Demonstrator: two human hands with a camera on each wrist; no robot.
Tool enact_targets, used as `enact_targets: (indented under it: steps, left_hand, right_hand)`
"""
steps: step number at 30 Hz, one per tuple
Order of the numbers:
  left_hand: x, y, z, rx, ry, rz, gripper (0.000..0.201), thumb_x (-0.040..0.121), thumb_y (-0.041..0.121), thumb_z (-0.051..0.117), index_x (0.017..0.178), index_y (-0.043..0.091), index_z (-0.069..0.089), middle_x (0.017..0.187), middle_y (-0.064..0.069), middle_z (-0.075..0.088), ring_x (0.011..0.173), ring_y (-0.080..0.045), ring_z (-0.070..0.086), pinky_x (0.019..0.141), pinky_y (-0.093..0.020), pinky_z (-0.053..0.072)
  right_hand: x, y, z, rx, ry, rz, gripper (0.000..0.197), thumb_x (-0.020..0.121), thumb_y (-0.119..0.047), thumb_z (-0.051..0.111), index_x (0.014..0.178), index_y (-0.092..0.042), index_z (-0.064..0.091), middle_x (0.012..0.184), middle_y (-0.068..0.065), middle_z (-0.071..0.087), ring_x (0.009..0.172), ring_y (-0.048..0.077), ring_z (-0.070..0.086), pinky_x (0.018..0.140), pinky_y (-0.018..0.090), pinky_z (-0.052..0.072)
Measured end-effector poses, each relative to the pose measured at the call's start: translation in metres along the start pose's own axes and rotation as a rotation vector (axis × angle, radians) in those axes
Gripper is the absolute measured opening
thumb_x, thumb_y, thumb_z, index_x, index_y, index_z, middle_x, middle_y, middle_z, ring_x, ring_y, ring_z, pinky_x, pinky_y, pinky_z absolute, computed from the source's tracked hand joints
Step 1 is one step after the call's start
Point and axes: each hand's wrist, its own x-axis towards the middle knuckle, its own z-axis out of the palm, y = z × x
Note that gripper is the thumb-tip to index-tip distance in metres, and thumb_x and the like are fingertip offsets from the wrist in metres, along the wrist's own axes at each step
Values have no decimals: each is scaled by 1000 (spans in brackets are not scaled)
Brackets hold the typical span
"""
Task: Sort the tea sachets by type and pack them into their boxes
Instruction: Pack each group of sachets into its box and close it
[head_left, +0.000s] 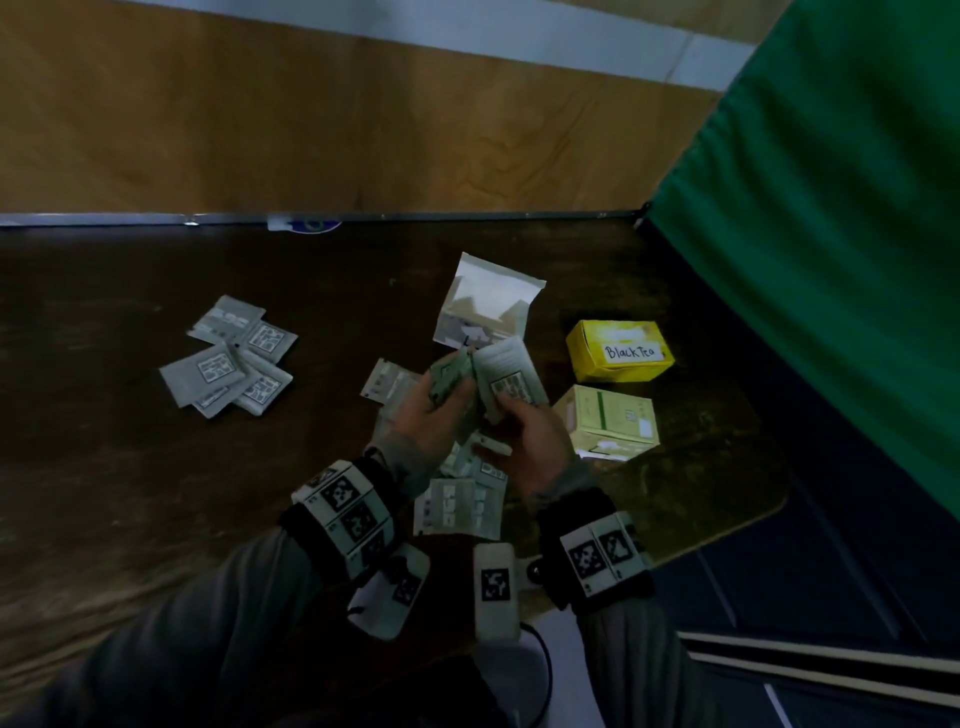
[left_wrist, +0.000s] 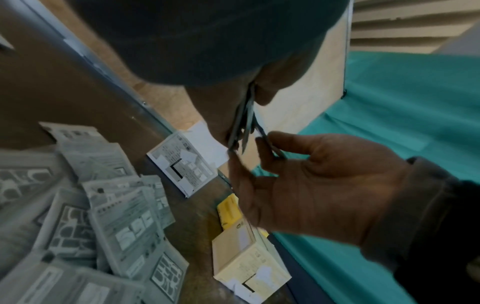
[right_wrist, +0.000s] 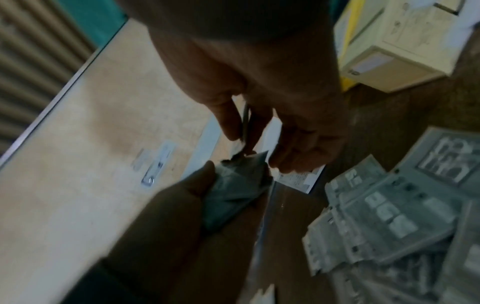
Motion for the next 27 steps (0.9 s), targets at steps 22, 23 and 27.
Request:
enact_targets:
  steps: [22, 23, 27]
  left_hand:
    - [-21, -4, -37, 102, 198, -293, 18, 95, 2, 36, 95, 9, 53, 89, -17, 56, 75, -27, 57, 70, -42, 52]
    - [-22, -9, -38, 255, 134, -297, 15, 95, 8, 42, 106, 13, 51, 95, -16, 56, 80, -28, 58, 76, -46, 51]
    - [-19, -22, -36, 1127, -238, -320, 58, 85, 26, 62, 135, 26, 32, 124, -6, 50, 114, -25, 53, 95, -37, 47]
  right_hand:
    - [51, 77, -46, -1653, -134, -189, 136, 47, -58, 84, 150, -20, 3, 158, 3, -4, 145, 29, -3, 115, 55, 15]
    - [52, 80, -47, -1670, -117, -195, 138, 44, -60, 84, 149, -20, 6, 157, 1, -2, 145, 28, 0, 113, 57, 19]
    - [50, 76, -45, -1663, -33, -204, 100, 50, -49, 86, 130, -19, 34, 136, 3, 28, 128, 27, 28, 103, 48, 35]
